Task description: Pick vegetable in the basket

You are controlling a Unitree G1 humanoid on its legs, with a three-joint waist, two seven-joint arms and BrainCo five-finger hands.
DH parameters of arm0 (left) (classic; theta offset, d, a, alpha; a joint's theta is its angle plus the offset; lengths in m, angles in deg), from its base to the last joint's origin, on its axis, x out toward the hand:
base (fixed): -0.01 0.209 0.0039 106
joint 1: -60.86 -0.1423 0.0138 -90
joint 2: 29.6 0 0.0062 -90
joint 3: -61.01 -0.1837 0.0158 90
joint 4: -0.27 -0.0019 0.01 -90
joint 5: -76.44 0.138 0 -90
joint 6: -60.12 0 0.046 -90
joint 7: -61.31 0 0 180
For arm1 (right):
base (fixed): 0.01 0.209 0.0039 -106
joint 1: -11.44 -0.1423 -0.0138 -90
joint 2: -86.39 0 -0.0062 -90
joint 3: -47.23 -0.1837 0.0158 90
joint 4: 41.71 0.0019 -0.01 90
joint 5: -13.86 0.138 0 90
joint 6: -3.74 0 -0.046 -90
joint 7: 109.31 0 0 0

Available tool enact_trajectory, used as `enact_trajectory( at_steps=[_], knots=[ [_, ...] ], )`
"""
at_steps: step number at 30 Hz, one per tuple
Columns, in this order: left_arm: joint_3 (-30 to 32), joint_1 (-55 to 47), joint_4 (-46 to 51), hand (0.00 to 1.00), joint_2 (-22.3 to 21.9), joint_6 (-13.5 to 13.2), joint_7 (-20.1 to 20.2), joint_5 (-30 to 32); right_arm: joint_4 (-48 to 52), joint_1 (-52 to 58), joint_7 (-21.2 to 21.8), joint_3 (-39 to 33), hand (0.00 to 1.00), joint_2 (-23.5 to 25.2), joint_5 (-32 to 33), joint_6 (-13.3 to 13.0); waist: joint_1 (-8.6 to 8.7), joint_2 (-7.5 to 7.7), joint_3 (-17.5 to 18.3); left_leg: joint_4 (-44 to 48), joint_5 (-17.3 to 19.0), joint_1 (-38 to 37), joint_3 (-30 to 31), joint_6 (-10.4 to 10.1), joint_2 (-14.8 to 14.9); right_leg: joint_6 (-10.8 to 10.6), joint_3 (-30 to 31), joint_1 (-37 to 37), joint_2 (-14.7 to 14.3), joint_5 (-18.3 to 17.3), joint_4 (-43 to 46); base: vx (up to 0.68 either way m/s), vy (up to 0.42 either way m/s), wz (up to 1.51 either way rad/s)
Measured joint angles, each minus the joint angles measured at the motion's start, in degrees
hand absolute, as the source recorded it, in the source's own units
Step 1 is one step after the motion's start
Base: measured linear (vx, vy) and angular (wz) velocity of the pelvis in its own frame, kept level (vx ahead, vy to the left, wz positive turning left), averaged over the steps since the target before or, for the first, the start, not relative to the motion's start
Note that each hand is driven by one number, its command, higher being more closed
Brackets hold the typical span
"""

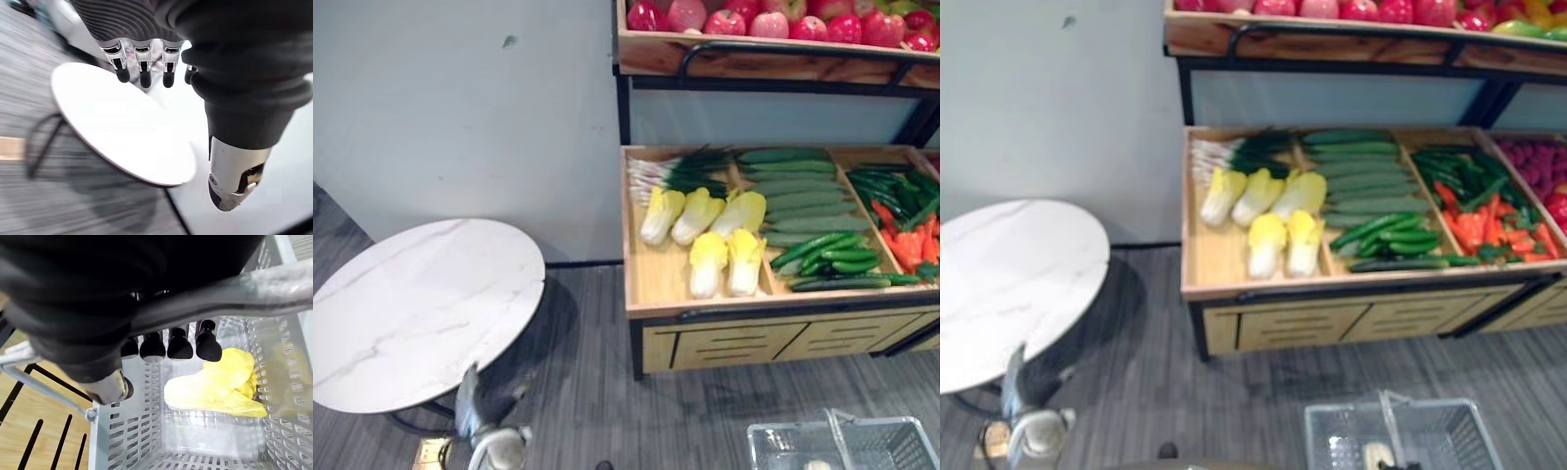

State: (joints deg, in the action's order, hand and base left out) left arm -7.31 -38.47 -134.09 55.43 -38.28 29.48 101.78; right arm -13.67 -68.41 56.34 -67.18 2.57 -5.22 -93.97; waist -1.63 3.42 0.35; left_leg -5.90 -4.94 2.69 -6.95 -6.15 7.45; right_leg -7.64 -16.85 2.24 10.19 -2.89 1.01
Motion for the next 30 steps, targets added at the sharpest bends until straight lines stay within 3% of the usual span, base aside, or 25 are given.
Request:
enact_trajectory(
  at_steps=[2,5,11,14,17,19,20,21,23,24,25,27,29,30],
  knots=[
    [1.62,-0.41,-9.12,0.0,0.01,1.85,0.26,-0.61,-1.42,-0.57,-0.27,-0.01,1.0,0.26,1.21,-0.04,0.03,0.19,0.07,0.0,0.06,-0.14,-0.06,-0.09,-0.01,-0.25,0.05,0.07,-0.01,0.15,0.01,0.07,-0.014,0.01],
    [1.04,-1.84,-12.62,0.0,-0.29,2.7,1.39,-0.26,-2.05,-1.57,-0.28,-0.01,1.0,0.35,1.45,-0.03,0.22,0.22,0.04,-0.03,0.17,-0.44,-0.38,-0.22,0.06,-0.21,0.38,0.09,-0.08,0.13,0.0,0.04,-0.013,-0.08],
    [-1.96,-4.63,-18.19,0.0,-2.88,3.52,10.2,-0.31,-2.05,-3.28,-0.22,0.27,1.0,0.35,1.48,-0.11,0.33,-0.41,-0.34,-0.04,1.57,-4.04,-5.01,-0.51,0.58,-0.11,5.28,0.25,-0.32,0.07,0.43,0.0,-0.004,-0.37],
    [-4.9,-4.15,-18.38,0.0,-3.67,3.33,13.21,-0.48,-2.05,-3.23,-0.18,0.26,1.0,0.55,1.47,-0.08,1.12,0.25,-0.91,0.85,2.91,-4.99,-6.4,-0.58,0.33,0.04,6.89,-0.16,0.2,-0.65,1.89,-0.01,0.027,-0.23],
    [-9.24,-2.0,-18.28,0.0,-3.54,1.96,14.49,-0.42,-1.55,-3.06,-0.12,0.04,1.0,1.23,1.5,-0.07,2.85,1.24,-3.42,11.43,8.55,-2.01,-6.59,0.27,0.1,-1.28,8.04,-1.43,2.4,-2.56,6.72,-0.04,0.071,-0.17],
    [-10.84,-0.64,-18.31,0.0,-2.61,1.52,14.4,-0.47,-0.18,-2.32,-0.22,-0.42,1.0,2.09,1.47,-0.03,3.07,1.19,-3.98,17.37,11.58,0.85,-7.98,0.79,0.92,-2.75,10.49,-3.27,2.55,-1.67,8.02,-0.04,0.099,-0.62],
    [-11.92,0.49,-18.38,0.0,-1.64,1.48,14.27,-0.5,2.26,-2.65,-0.34,0.3,1.0,3.12,1.36,-0.03,2.99,0.17,-5.21,21.27,13.97,2.57,-12.01,0.89,4.0,-3.02,14.7,-6.59,0.39,2.78,9.05,-0.07,0.089,-0.99],
    [-11.94,0.66,-18.37,0.0,-1.56,1.48,14.23,-0.5,2.76,-2.71,-0.39,0.4,1.0,3.33,1.34,-0.03,2.94,-0.02,-5.48,21.7,14.27,2.65,-12.91,0.96,4.62,-2.97,15.31,-7.18,-0.27,3.95,9.0,-0.15,0.17,-1.57],
    [-11.81,1.17,-18.22,0.0,-1.46,1.46,14.18,-0.49,6.39,-3.35,-0.44,3.82,1.0,4.27,1.25,-0.23,2.94,-1.39,-7.28,20.8,14.24,0.86,-21.4,2.51,7.88,-0.98,15.23,-9.71,-3.77,17.45,2.67,-0.19,0.233,-1.79],
    [-11.92,0.9,-18.2,0.0,-1.84,1.39,14.18,-0.5,7.09,-3.63,-0.42,4.83,1.0,4.4,1.35,-0.22,2.59,-1.42,-7.53,19.81,13.77,0.04,-23.85,3.27,8.91,-0.25,13.26,-9.52,-3.67,18.31,1.34,-0.19,0.184,-1.81],
    [-12.38,1.15,-16.82,0.0,-1.9,1.4,14.25,-0.48,7.95,-4.42,-0.39,5.75,1.0,4.42,1.03,-0.24,3.01,-0.57,-8.21,18.21,12.88,-0.81,-28.45,3.94,8.95,4.66,4.09,-11.38,-2.13,12.0,10.33,-0.16,0.116,-1.33],
    [-12.98,0.98,-15.25,0.0,-1.91,1.36,14.41,-0.47,7.9,-4.24,-0.49,7.47,1.0,3.8,0.7,-0.32,2.4,-0.01,-8.63,16.32,11.91,-4.03,-34.78,4.25,8.99,7.07,-5.98,-10.15,0.79,3.82,20.47,-0.12,0.121,-1.77],
    [-13.45,0.63,-14.69,0.0,-1.82,1.37,14.72,-0.49,7.75,-5.1,-0.57,8.74,1.0,3.46,-1.02,-0.31,2.31,-0.1,-8.68,15.09,11.07,-6.01,-41.25,4.3,9.07,7.61,-10.33,-7.58,3.17,0.87,24.05,-0.14,0.034,-1.81],
    [-13.45,0.93,-14.64,0.0,-1.55,1.38,14.73,-0.5,7.54,-5.43,-0.52,9.28,1.0,3.33,-1.27,-0.34,2.42,-0.05,-8.73,15.09,10.71,-6.22,-44.46,4.11,9.07,6.78,-11.26,-6.75,4.7,-0.09,23.94,-0.18,-0.127,-1.5]
  ],
)
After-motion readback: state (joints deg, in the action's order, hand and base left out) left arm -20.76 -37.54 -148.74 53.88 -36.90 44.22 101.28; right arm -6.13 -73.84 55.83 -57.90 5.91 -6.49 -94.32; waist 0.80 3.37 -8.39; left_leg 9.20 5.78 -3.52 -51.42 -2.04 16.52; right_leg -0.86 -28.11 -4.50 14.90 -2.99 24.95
